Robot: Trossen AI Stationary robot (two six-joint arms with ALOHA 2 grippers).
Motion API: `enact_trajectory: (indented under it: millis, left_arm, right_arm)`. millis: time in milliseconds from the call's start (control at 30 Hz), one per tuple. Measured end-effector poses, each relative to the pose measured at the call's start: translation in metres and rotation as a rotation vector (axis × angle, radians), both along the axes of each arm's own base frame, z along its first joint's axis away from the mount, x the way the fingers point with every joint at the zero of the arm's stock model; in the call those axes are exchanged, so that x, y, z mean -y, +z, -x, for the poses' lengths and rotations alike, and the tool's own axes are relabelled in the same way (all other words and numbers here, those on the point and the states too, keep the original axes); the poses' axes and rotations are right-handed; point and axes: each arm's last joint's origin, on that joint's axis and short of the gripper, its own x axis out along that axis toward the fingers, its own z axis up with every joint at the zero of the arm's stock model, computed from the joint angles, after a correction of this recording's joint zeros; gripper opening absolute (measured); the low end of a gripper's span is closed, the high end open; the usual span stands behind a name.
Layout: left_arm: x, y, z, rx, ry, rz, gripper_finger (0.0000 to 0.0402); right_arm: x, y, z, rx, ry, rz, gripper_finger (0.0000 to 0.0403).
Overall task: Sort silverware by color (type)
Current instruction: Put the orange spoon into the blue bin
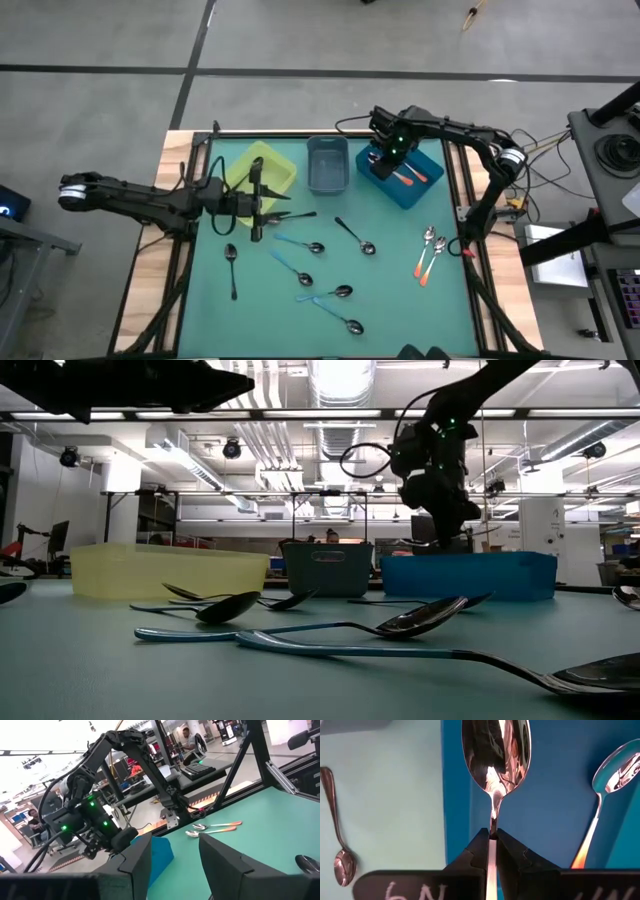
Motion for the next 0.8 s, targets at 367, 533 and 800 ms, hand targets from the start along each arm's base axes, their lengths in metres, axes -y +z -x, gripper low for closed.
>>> enact_trajectory:
  millis: [367, 533, 800]
  left_arm:
    - [0.000, 0.000, 0.000, 0.000, 0.000, -0.004, 0.0146]
    - [-0.001, 0.000, 0.000, 0.000, 0.025, -0.003, 0.0146]
    - [-0.001, 0.000, 0.000, -0.001, 0.027, -0.003, 0.0146]
  right_arm:
    - [0.003, -0.011, 0.003, -0.028, 0.009, 0.062, 0.0013]
    - [0.006, -0.011, 0.005, -0.033, -0.001, 0.075, 0.0013]
    - [0.021, -0.015, 0.016, -0.021, -0.076, 0.088, 0.0013]
